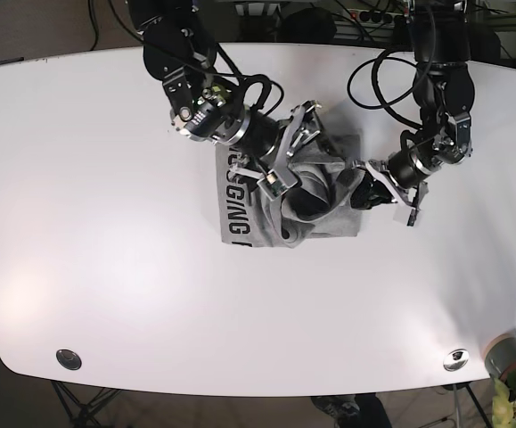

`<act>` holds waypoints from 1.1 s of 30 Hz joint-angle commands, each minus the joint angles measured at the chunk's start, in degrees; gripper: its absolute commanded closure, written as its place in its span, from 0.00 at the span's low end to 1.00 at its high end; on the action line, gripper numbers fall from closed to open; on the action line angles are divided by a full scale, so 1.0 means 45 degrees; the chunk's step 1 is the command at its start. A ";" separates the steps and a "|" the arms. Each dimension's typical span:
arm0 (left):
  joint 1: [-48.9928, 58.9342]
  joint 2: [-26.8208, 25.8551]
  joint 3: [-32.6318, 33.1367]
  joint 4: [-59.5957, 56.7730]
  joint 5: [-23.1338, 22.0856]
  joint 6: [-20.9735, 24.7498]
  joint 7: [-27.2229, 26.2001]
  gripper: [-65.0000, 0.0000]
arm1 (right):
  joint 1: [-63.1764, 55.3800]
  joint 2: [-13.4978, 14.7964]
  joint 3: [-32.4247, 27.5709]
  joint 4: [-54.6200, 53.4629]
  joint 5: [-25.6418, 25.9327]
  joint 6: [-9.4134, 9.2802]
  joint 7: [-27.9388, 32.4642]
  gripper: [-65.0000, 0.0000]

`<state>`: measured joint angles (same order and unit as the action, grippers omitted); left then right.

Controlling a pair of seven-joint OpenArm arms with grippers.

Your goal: Fold the T-shirt properly

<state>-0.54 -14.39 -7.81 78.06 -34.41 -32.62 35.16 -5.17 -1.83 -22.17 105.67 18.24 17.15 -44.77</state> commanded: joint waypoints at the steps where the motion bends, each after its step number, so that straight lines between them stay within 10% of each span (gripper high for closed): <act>1: -0.0145 -0.0328 -0.0071 0.0147 -0.0235 -0.0087 -0.0184 1.00 | 0.0162 -0.0073 -0.0044 -0.0185 0.0059 0.0009 0.0328 0.29; 17: -0.0242 -0.0269 0.0808 -0.1220 -0.0177 -0.0087 -0.0242 1.00 | 0.0748 -0.0112 -0.0064 -0.2334 0.0059 -0.0011 0.0973 0.32; 26: -0.0242 -0.0269 0.0828 -0.1181 -0.0177 -0.0087 -0.0242 1.00 | 0.0787 -0.0151 -0.0513 -0.2334 0.0157 -0.0011 0.0992 0.90; 33: -0.0262 -0.0269 0.0769 -0.1142 -0.0216 -0.0087 -0.0242 1.00 | 0.0885 -0.0151 -0.1627 -0.2334 0.0059 -0.0011 0.0992 0.92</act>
<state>-0.84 -14.94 -4.03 72.03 -34.79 -32.64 34.63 -2.22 -1.54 -27.75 94.15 17.52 16.45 -41.60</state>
